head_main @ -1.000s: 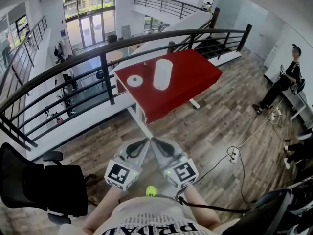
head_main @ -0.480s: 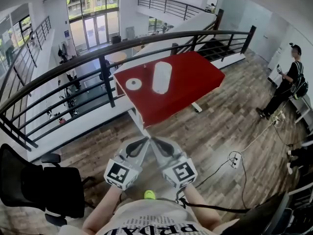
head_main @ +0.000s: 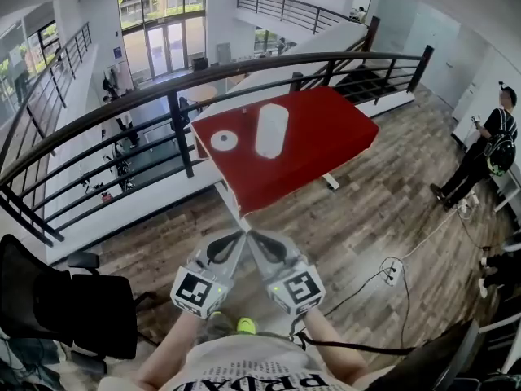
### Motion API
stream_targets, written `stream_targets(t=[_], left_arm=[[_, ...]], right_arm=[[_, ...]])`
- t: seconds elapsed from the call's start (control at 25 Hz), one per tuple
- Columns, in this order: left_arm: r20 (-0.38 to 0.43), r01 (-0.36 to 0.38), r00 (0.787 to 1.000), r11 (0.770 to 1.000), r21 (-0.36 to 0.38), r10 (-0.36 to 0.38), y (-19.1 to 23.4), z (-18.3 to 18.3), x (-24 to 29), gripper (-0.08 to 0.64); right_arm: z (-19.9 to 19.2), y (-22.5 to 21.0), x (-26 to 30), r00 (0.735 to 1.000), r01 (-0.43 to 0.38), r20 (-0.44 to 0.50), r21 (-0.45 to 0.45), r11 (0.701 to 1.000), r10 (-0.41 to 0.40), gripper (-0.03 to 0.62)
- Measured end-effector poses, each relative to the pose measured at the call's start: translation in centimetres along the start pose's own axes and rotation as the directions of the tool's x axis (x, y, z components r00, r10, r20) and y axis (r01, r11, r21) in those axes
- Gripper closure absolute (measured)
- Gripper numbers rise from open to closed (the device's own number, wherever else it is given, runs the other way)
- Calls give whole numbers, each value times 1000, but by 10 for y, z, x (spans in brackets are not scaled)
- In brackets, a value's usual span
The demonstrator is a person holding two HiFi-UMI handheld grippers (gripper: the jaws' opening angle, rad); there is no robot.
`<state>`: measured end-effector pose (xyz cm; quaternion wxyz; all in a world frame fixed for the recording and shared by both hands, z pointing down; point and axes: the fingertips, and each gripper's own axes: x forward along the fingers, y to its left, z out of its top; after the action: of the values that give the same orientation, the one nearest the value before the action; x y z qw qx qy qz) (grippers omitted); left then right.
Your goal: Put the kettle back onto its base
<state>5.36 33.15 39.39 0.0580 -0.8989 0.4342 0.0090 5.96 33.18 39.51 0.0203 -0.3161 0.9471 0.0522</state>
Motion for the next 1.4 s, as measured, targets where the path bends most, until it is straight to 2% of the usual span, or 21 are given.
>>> stream_targets(t=[0.16, 0.28, 0.68, 0.8, 0.92, 1.0, 1.12, 1.32, 1.4], left_arm=[[-8, -3, 1000, 1000, 4, 3, 6, -1, 6, 568], [2, -3, 1000, 1000, -14, 3, 11, 2, 14, 568], [-2, 40, 999, 999, 24, -40, 38, -7, 57, 568], [18, 23, 1000, 1000, 5, -23, 51, -3, 69, 568], [26, 4, 1000, 999, 34, -4, 66, -3, 82, 568], [30, -12, 999, 999, 51, 10, 77, -5, 89, 568], [52, -36, 998, 999, 31, 35, 95, -2, 99, 568], [82, -63, 995, 996, 67, 57, 124, 6, 111, 568], [94, -72, 993, 996, 57, 66, 134, 9, 114, 568]], right_arm=[[0, -7, 5, 999, 14, -34, -13, 1000, -14, 584], [1, -15, 9, 999, 26, -22, 16, 1000, -25, 584], [-8, -58, 34, 997, 66, -32, 14, 998, -65, 584], [-3, -71, 47, 996, 79, -30, -31, 996, -80, 584], [1, -83, 61, 992, 108, -53, -137, 985, -116, 584], [1, -90, 71, 988, 126, -62, -173, 977, -139, 584], [4, -102, 88, 986, 146, -51, -186, 972, -158, 584], [8, -118, 118, 985, 167, -15, -163, 972, -172, 584], [10, -123, 129, 983, 181, -7, -168, 969, -185, 584]])
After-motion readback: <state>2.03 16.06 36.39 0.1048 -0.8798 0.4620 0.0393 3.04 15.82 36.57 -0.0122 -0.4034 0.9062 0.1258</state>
